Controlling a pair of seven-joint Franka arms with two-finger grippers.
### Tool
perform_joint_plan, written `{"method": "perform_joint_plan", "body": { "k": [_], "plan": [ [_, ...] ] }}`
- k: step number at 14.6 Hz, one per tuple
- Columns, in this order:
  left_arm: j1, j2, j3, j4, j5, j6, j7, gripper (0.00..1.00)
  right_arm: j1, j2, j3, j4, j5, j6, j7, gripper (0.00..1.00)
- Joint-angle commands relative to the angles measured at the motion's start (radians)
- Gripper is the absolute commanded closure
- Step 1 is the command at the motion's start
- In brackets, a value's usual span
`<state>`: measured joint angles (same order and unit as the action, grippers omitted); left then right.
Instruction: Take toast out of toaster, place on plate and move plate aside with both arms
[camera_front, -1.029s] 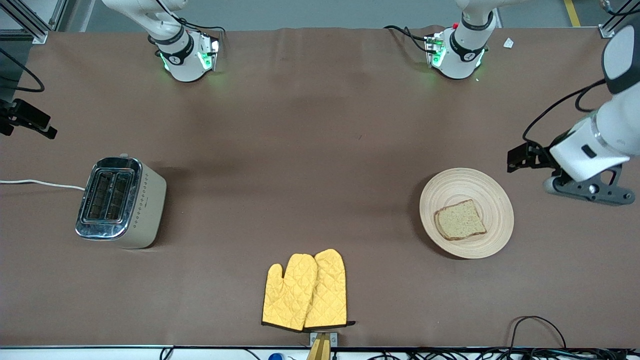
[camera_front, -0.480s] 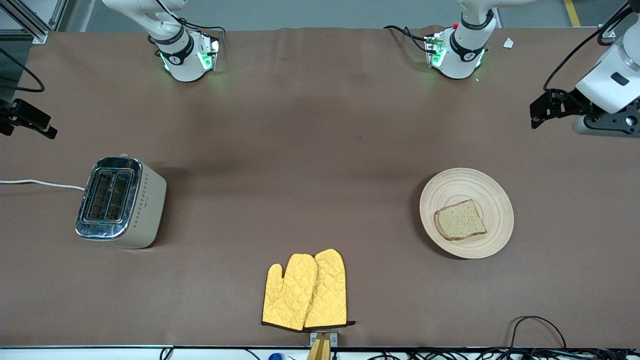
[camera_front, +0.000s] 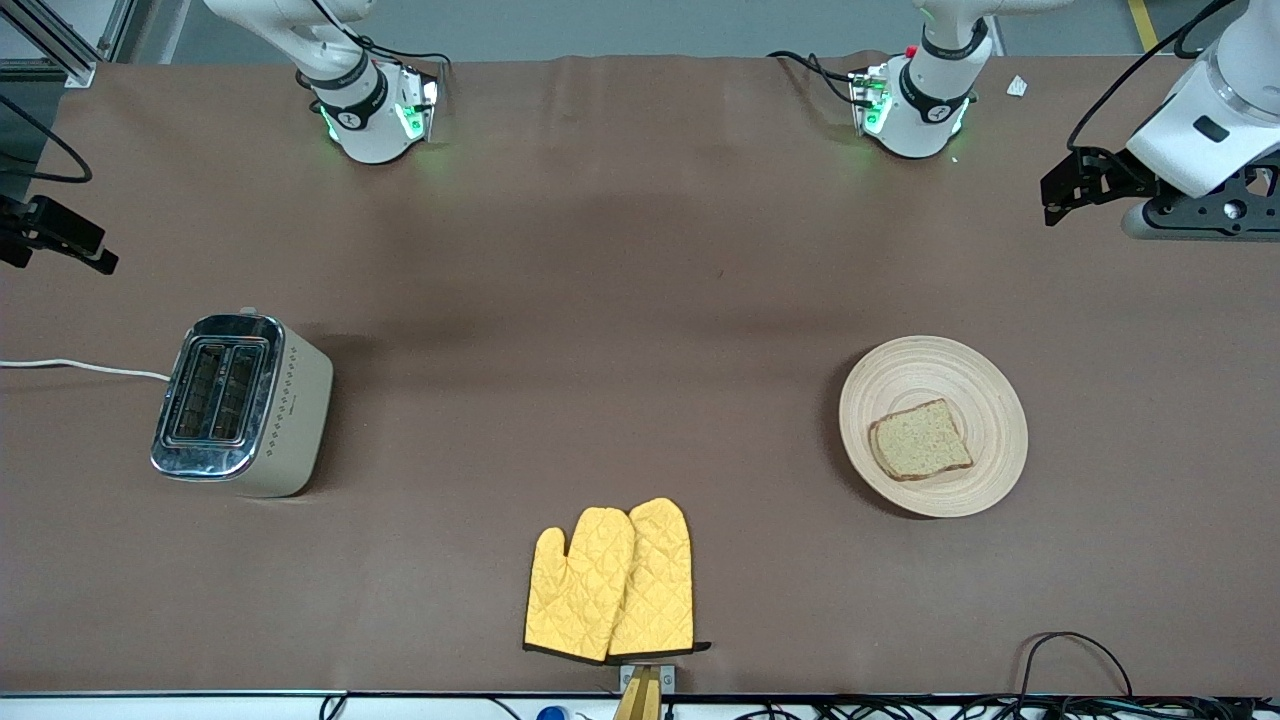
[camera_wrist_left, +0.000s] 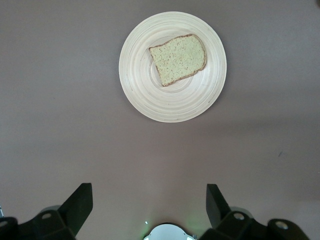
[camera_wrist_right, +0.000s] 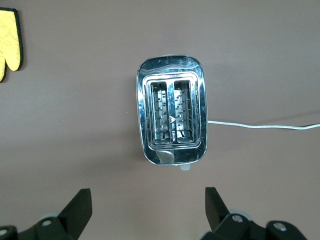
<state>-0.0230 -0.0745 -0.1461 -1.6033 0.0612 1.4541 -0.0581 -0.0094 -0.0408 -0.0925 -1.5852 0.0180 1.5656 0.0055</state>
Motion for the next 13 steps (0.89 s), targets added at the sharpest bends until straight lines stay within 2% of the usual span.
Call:
{"method": "perform_joint_plan", "body": {
  "k": [1,13],
  "plan": [
    [0.008,-0.045,-0.001,-0.02,-0.015,-0.009,0.006,0.0,-0.011,-0.014,0.013,-0.015,-0.016,0.005,-0.007,0.0],
    [0.037,-0.022,0.019,0.026,-0.04,-0.02,0.032,0.0,-0.012,-0.014,0.013,-0.016,-0.016,0.008,-0.005,0.0]
  ]
}}
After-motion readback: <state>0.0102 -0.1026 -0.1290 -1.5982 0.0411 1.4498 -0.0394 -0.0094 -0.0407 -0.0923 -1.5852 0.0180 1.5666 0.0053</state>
